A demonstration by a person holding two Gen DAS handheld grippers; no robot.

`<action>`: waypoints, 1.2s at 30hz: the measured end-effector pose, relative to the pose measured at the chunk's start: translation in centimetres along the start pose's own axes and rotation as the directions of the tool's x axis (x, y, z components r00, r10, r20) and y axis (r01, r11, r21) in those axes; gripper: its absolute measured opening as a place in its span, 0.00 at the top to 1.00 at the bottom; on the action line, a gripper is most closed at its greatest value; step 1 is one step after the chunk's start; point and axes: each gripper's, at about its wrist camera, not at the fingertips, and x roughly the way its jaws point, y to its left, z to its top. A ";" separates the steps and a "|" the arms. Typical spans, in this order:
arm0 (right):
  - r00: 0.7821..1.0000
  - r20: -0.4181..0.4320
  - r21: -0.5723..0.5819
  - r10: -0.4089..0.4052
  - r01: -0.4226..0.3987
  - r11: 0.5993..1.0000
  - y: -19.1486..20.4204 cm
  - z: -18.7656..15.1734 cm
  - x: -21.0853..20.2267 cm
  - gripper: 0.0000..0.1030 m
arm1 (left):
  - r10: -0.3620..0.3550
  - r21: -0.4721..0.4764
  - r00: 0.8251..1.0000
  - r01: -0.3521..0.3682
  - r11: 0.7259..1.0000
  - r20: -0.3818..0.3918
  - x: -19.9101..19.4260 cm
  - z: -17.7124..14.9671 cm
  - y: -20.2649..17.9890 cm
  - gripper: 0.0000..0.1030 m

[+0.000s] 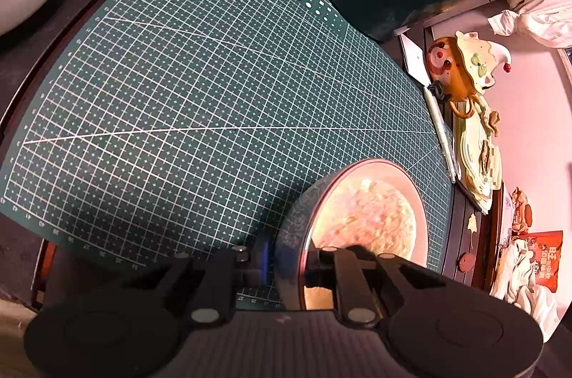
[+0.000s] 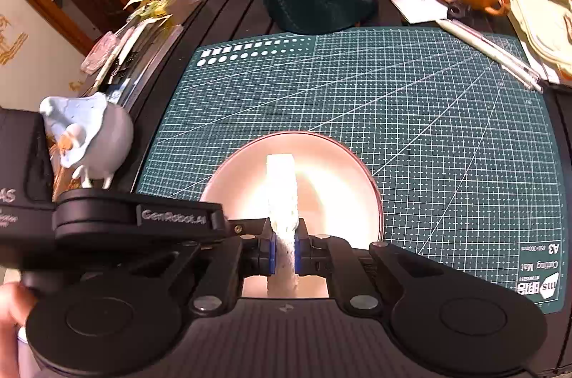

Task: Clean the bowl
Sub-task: 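Lift the sponge out and wipe the bowl rim with the right tool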

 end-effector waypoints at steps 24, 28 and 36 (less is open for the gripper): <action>0.998 -0.009 0.040 0.060 -0.060 0.997 -0.2 0.1 0.2 0.92 | 0.015 0.012 1.000 -0.015 1.000 0.005 0.1 0.2 -0.2 0.85; 0.990 0.025 -0.075 -0.136 0.137 0.988 1.4 -0.4 0.0 0.92 | 0.018 0.007 1.000 -0.018 1.000 0.008 0.4 0.3 -0.7 0.85; 0.924 0.228 -0.219 -0.306 0.355 0.909 5.2 -1.6 -3.0 0.92 | 0.017 0.000 1.000 -0.017 1.000 0.013 0.5 0.1 -0.9 0.85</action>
